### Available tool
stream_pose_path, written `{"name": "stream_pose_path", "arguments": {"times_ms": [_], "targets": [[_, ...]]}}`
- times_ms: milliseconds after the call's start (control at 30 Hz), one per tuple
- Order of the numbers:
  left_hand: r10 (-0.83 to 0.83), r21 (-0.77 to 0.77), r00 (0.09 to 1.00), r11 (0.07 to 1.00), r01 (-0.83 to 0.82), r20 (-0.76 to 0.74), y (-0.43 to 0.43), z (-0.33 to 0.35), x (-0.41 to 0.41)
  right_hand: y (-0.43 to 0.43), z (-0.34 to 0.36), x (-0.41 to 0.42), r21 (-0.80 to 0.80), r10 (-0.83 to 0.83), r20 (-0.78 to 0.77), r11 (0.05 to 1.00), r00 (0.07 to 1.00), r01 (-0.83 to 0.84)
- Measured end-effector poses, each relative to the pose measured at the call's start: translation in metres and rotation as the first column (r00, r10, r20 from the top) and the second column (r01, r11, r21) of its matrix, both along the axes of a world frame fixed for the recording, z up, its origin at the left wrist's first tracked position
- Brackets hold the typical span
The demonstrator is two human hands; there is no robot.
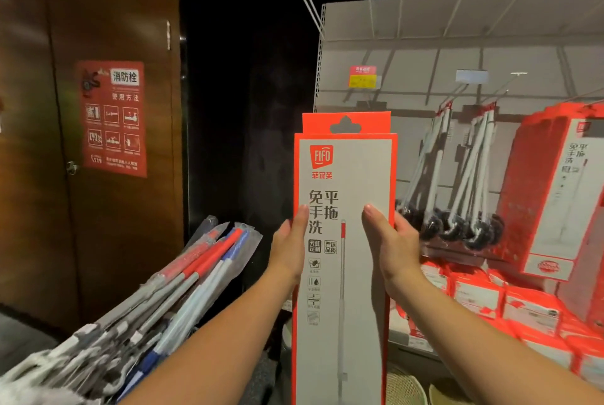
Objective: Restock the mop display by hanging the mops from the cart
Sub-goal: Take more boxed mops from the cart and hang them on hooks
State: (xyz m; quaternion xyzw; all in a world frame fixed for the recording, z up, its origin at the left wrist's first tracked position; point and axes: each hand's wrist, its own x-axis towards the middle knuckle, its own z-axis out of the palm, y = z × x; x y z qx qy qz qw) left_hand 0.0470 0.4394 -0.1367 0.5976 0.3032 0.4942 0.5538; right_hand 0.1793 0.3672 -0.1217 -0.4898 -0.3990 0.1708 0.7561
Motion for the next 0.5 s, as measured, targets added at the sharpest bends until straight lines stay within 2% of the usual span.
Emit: {"name": "stream_pose_path", "arguments": {"times_ms": [200,500], "targets": [[0.057,0.017,0.998,0.998,-0.056,-0.018,0.042,-0.001,0.023,0.035,-0.003,0.012,0.002,-0.033,-0.046,0.999,0.998,0.033],[0.074,0.092,0.994,0.994,-0.066,-0.080,0.109,0.015,0.105,0.102,0.011,0.095,0.009,-0.071,-0.026,0.997,0.997,0.071]]}}
